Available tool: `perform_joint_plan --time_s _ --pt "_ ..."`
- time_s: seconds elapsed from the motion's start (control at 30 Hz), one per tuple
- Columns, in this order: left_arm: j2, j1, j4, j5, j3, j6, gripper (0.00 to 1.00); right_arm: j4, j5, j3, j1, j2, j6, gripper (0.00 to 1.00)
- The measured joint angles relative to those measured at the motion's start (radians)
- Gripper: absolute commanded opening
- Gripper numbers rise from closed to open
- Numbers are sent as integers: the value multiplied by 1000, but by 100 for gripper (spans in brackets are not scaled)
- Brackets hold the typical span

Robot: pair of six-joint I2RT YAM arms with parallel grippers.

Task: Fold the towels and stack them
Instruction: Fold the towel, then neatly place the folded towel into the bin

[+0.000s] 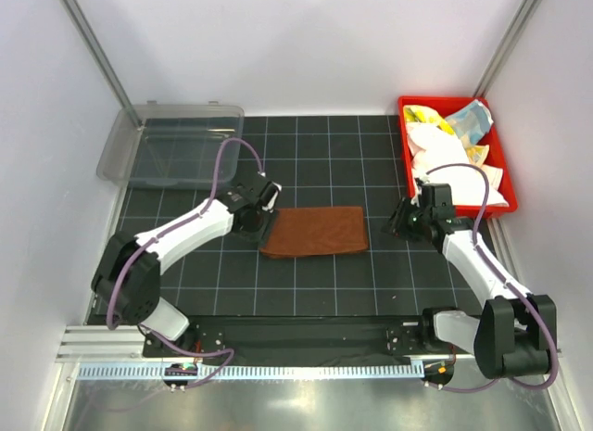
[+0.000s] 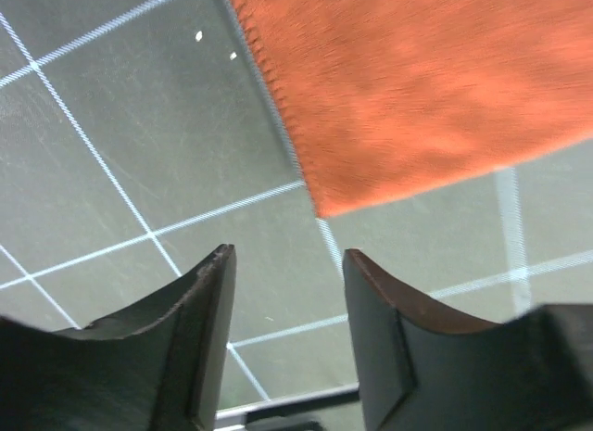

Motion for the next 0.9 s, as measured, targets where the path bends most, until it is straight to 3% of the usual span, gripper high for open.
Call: perform_joint_plan --time_s 0.27,0.43,0.63,0.9 --pt "-90 0 69 103 61 -126 57 28 -57 45 91 104 76 34" --pt "-59 0 181 164 -64 -234 57 111 -123 57 203 219 126 34" --pt "-13 0 253 239 -219 -343 56 152 -79 27 211 339 131 31" --pt "-85 9 207 259 -159 -398 64 80 0 37 213 267 111 31"
